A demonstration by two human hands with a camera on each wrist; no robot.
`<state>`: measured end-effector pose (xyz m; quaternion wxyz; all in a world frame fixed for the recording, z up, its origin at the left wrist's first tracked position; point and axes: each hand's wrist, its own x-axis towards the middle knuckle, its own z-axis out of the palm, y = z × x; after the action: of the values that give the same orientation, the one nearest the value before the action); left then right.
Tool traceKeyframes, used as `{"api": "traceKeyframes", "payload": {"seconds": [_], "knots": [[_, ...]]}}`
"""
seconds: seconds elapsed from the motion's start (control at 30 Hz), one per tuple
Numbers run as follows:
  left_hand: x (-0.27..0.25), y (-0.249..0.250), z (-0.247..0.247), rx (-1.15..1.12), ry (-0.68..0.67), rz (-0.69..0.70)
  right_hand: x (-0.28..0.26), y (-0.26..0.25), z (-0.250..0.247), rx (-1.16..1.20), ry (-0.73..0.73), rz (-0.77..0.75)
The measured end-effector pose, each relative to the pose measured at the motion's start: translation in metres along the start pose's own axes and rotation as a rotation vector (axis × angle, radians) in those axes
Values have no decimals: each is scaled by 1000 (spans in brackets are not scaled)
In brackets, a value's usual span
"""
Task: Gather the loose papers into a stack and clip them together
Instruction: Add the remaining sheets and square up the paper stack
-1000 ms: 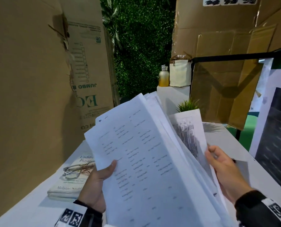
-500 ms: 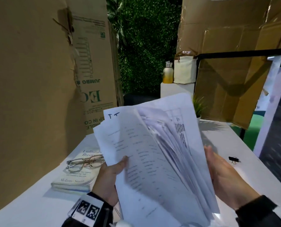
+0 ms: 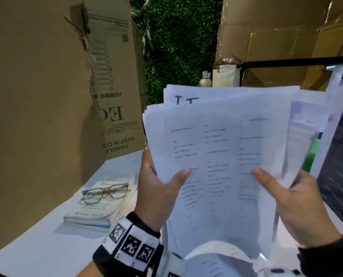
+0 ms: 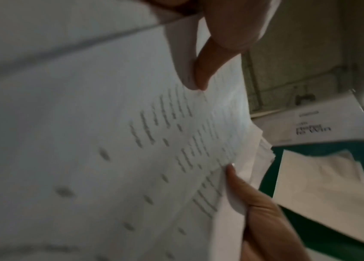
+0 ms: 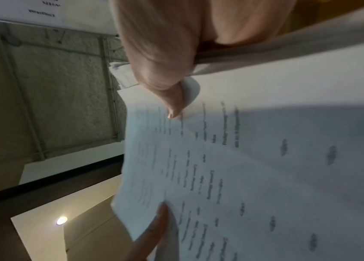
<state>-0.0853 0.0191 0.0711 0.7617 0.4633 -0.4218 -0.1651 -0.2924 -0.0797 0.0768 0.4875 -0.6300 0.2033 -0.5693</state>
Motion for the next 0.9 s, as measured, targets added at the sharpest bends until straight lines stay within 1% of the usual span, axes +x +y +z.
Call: {"api": "traceKeyframes", "payload": {"seconds": [0.13, 0.27, 0.33, 0.4, 0.5, 0.53, 0.6, 0.63, 0.7, 0.8, 0.87, 0.9], "knots": [[14, 3, -4, 33, -156, -57, 8, -1, -11, 93, -55, -16], [23, 9, -7, -39, -222, -97, 16, 4, -19, 109, -122, 62], [28, 12, 0, -45, -216, -88, 18, 4, -15, 55, -142, 62], [31, 19, 10, -2, -176, -44, 20, 1, -6, 27, -106, 31], [36, 40, 22, -9, -112, 75, 26, -10, 4, 85, -32, -70], [39, 46, 23, -38, -101, 103, 27, -12, 5, 111, -26, -99], [43, 51, 19, -84, -91, 128, 28, -13, 5, 149, -36, -106], [42, 48, 14, -89, -99, 114, 27, -8, 4, 159, -56, -88], [35, 28, 1, -41, -137, 8, 21, 7, 2, 131, -112, 0], [14, -14, -22, 153, -201, -164, 10, 37, -1, -22, -181, 159], [7, -35, -32, 295, -194, -212, 5, 45, 1, -106, -209, 210], [5, -38, -33, 321, -185, -215, 5, 45, 4, -132, -224, 223]]}}
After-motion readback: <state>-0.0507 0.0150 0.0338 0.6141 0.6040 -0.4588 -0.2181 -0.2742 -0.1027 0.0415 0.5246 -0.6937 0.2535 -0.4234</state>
